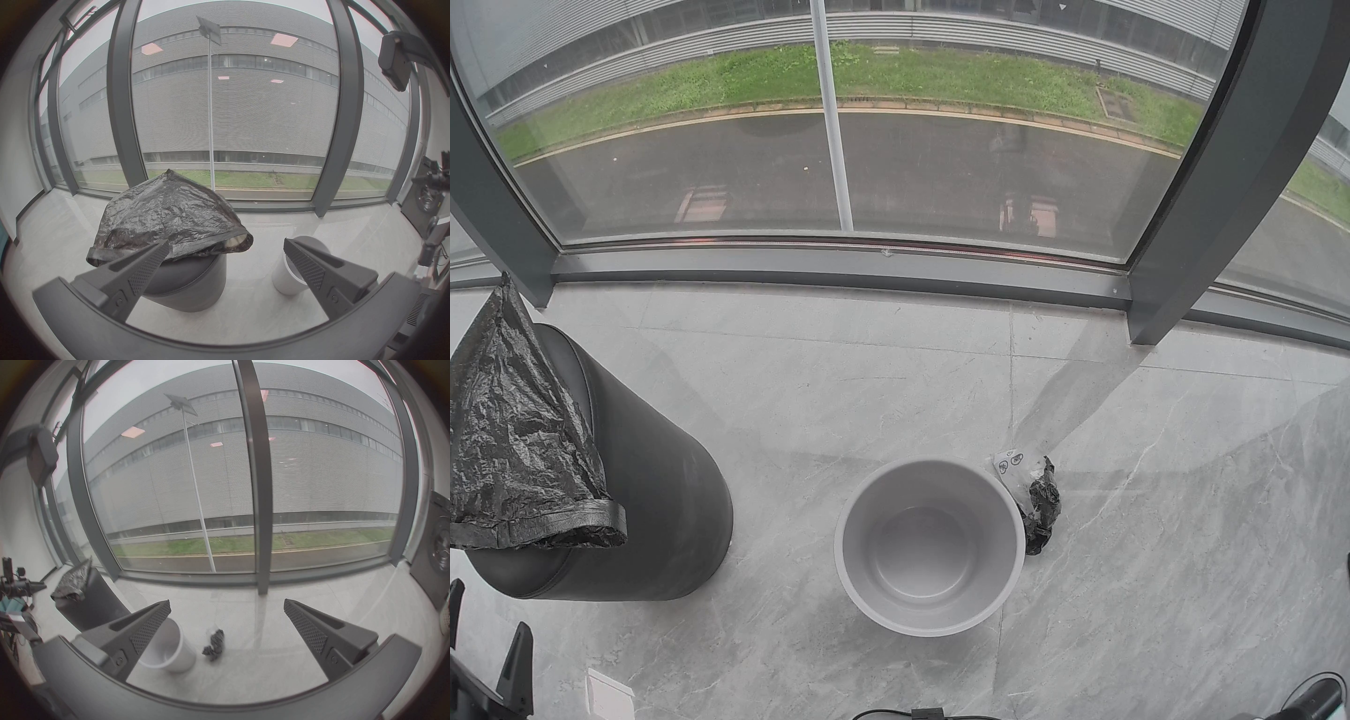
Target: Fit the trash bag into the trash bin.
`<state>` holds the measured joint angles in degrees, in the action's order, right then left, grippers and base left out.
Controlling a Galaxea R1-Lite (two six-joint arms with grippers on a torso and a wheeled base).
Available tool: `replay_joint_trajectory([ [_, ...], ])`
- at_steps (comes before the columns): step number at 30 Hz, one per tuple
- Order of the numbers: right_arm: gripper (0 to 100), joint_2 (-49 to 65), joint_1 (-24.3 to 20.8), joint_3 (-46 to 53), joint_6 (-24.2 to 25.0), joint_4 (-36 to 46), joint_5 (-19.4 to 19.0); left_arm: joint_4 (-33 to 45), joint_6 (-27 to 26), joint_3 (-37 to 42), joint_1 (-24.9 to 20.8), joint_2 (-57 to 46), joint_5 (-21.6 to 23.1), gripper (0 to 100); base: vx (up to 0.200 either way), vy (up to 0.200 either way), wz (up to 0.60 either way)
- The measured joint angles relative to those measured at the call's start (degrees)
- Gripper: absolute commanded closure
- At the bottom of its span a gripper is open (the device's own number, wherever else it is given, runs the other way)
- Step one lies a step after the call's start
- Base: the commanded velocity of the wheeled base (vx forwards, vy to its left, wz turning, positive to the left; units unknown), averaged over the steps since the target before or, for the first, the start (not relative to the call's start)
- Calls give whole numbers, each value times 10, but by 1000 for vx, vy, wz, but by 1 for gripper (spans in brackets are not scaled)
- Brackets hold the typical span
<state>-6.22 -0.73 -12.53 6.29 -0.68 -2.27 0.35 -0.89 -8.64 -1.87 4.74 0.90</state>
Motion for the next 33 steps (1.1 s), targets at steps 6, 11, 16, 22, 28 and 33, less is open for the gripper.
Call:
replay_joint_trajectory([
  [6,0,-122,-10,-83,7,-49,-63,8,-18,-34,-16,48,26,0,0,0,0],
  [11,0,-243,-38,-103,9,-140,-92,11,-86,-45,-34,88,43,0,0,0,0],
  [16,0,-347,-70,-110,14,-219,-106,11,-247,-47,-44,126,37,0,0,0,0],
  [22,0,-430,-97,-106,21,-285,-114,2,-412,-54,-49,185,15,0,0,0,0],
  [28,0,-473,-108,-99,24,-313,-116,-52,-463,-81,-49,292,-2,0,0,0,0],
  [33,0,-490,-111,-96,25,-323,-117,-123,-474,-102,-50,388,-9,0,0,0,0],
])
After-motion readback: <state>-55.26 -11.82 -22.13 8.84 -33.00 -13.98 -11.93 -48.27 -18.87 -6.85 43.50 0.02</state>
